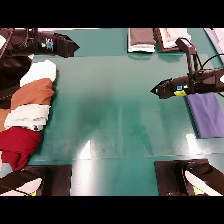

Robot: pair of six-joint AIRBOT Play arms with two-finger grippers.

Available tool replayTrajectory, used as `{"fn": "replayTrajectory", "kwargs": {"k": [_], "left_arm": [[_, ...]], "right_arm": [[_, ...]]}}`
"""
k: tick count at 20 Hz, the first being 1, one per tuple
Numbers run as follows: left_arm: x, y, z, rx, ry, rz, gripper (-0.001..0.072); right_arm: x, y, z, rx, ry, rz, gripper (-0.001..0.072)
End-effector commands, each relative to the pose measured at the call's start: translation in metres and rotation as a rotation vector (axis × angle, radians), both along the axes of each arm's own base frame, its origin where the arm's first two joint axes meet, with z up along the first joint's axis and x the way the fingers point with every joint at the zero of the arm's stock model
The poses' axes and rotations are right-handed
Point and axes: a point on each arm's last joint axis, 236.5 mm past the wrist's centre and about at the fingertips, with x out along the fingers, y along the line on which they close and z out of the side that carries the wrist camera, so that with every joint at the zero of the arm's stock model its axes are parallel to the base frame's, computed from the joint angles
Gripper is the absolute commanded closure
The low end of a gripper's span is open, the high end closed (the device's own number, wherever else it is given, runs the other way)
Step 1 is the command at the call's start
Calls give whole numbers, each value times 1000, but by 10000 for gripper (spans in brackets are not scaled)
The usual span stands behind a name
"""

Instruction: Fold the shirts.

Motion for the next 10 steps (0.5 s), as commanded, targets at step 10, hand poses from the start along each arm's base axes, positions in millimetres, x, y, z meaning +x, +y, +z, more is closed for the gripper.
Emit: {"fn": "replayTrajectory", "kwargs": {"k": [10], "left_arm": [[135, 234, -198, 263, 275, 575, 113]], "right_arm": [[1, 0, 1, 0, -4, -1, 692]]}}
